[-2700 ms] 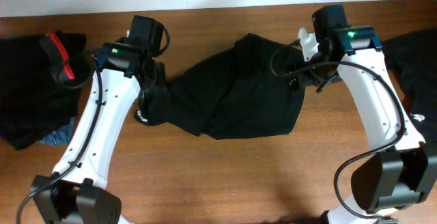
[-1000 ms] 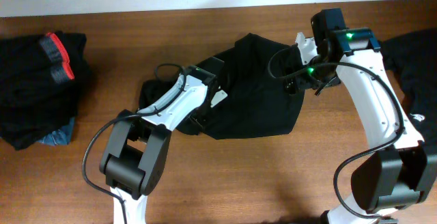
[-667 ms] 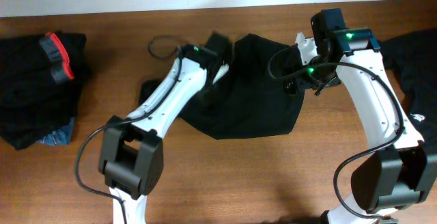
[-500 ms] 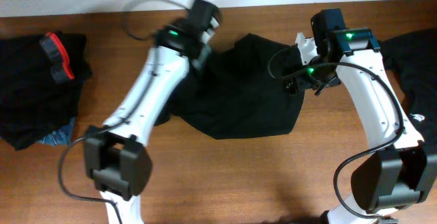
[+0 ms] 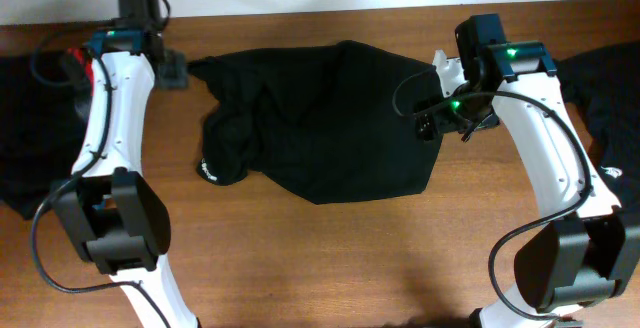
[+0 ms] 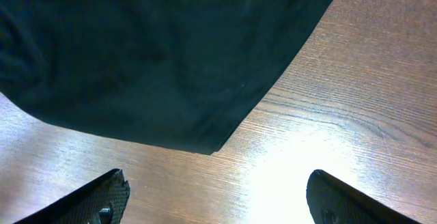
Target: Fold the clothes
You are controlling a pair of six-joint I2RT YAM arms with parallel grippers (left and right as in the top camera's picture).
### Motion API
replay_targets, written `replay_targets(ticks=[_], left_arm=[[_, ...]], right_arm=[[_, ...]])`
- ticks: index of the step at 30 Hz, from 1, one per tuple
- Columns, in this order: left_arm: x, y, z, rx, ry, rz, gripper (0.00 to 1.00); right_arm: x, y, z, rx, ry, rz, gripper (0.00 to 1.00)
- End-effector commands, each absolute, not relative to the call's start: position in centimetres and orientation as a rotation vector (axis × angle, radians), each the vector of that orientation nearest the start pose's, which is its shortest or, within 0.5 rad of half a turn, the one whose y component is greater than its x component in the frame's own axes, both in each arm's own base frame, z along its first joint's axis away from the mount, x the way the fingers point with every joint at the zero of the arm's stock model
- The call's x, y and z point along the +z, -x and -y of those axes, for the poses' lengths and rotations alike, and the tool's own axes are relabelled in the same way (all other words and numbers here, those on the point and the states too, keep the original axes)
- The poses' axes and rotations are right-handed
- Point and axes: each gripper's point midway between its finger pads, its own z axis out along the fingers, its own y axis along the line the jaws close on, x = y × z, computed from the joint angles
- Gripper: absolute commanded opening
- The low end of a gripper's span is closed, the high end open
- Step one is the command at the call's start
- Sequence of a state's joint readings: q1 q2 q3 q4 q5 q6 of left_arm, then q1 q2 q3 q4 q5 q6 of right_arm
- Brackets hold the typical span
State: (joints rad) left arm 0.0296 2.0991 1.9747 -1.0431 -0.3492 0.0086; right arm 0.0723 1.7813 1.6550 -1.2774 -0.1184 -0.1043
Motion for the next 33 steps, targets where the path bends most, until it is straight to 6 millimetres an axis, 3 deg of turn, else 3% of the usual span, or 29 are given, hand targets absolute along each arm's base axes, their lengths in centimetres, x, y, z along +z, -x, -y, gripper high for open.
replay_targets(ticks=[1, 6, 11, 13, 18, 26, 28, 31, 32, 33], left_arm=[[13.8, -47.4, -2.7, 0.323, 0.031, -2.835, 0.99], [12.0, -43.0, 0.7, 0.212, -0.081, -3.041, 0.99], [9.1, -40.8, 0.9, 0.248, -0.125, -3.148, 0.99], [6.9, -41.1, 1.0, 0.247, -0.124, -3.137, 0.99], [3.9, -42.5, 1.2, 0.238, -0.181, -3.062, 0.99], [1.8, -45.6, 1.6, 0.216, -0.21, -2.908, 0.98], [1.8, -45.9, 2.0, 0.18, -0.212, -2.897, 0.91], [1.7, -45.8, 3.6, 0.054, -0.27, -2.896, 0.5], [1.6, -45.5, 4.3, -0.012, -0.278, -2.906, 0.25], [1.6, -45.2, 4.8, -0.051, -0.284, -2.915, 0.23]], right_arm=[[16.1, -35.9, -4.5, 0.181, 0.26, -2.966, 0.88], [16.1, -36.0, -4.5, 0.18, 0.26, -2.965, 0.88], [16.1, -36.0, -4.5, 0.18, 0.26, -2.963, 0.88], [16.1, -36.0, -4.5, 0.18, 0.26, -2.964, 0.88], [16.1, -36.0, -4.5, 0.18, 0.26, -2.964, 0.88], [16.1, -36.0, -4.5, 0.18, 0.26, -2.965, 0.88], [16.1, -36.0, -4.5, 0.18, 0.26, -2.965, 0.88], [16.1, -36.0, -4.5, 0.18, 0.26, -2.963, 0.88], [16.1, -36.0, -4.5, 0.18, 0.26, -2.963, 0.88], [16.1, -36.0, -4.5, 0.181, 0.26, -2.965, 0.88]])
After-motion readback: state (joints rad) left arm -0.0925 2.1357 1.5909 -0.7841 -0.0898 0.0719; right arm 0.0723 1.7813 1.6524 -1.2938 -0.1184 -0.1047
